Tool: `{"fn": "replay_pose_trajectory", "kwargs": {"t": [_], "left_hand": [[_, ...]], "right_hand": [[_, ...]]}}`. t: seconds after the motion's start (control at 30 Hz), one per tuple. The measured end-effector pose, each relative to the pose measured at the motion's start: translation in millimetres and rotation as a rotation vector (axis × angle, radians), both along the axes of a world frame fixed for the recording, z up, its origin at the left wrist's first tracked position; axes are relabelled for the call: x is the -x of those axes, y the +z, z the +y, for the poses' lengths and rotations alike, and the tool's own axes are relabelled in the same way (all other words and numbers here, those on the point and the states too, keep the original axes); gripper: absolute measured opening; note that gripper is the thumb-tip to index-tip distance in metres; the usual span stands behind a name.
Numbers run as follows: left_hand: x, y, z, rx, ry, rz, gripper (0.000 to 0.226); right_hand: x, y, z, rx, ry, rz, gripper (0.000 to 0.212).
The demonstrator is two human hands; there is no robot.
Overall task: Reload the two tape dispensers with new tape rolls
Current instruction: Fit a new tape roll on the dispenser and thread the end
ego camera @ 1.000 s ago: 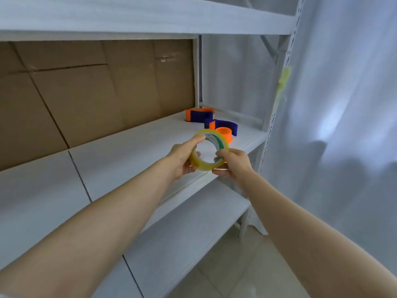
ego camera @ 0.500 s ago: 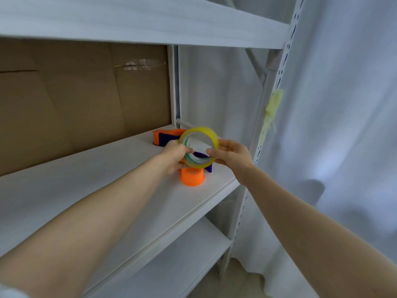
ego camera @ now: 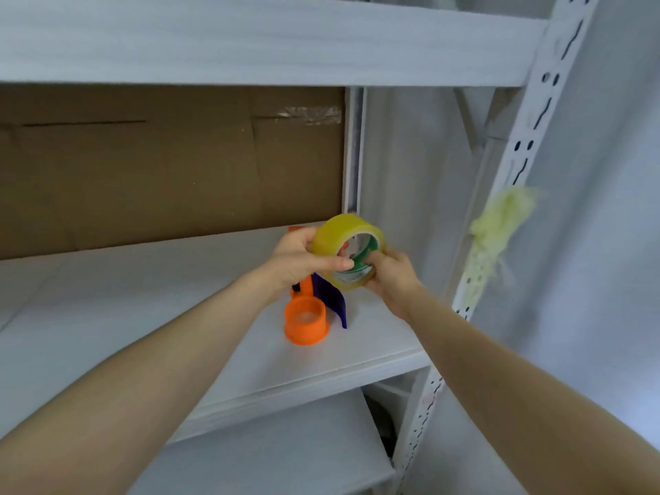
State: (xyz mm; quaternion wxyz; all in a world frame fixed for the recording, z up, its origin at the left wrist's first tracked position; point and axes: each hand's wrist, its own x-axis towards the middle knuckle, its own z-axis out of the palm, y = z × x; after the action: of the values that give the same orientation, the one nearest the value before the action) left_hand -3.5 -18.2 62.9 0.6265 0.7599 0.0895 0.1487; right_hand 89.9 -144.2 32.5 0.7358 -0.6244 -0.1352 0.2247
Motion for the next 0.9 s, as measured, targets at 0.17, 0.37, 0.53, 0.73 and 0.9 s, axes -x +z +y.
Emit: {"fn": "replay_pose_trajectory", "kwargs": {"t": [0.17, 0.37, 0.53, 0.73, 0.9], "left_hand": [[14, 1, -11, 0.100, 0.013, 0.017, 0.031], [35, 5, -13, 0.451, 0.214, -0.017, 0.020], [50, 21, -14, 0.710, 0.329, 0.068, 0.038], [65, 28, -10, 0.826, 0.456, 0.154, 0.038], [64, -1, 18, 0.665, 0.597, 0.282, 0.058]], "right_hand": [[-6, -3, 9, 0.032, 0.174, 0.026, 0.032], [15, -6, 26, 0.126, 0.295, 0.030, 0.031], [33, -3, 16, 0.075, 0.278, -0.336, 0.045], [29, -5, 14, 0.393, 0.490, -1.167, 0.047], [42, 3, 23, 0.578, 0.486, -1.380, 0.049]]}}
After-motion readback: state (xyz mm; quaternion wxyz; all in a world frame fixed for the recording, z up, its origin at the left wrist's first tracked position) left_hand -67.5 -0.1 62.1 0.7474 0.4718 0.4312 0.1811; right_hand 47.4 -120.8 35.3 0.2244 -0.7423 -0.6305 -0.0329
